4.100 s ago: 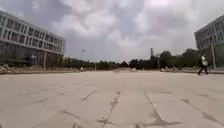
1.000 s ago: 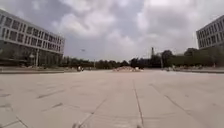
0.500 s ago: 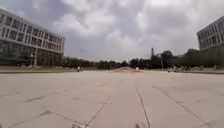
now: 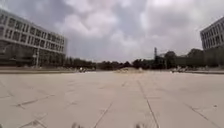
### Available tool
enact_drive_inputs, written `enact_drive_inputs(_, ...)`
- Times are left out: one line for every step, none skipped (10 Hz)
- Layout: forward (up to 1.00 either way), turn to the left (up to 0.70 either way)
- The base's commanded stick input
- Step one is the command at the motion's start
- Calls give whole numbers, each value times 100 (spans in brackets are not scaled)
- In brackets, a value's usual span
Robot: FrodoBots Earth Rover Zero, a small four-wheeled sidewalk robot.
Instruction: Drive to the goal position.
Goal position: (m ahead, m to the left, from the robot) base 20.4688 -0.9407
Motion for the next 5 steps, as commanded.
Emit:
enact_drive_inputs(31, 0)
enact_drive_inputs(0, 0)
enact_drive_inputs(0, 0)
enact_drive_inputs(0, 0)
enact_drive_inputs(0, 0)
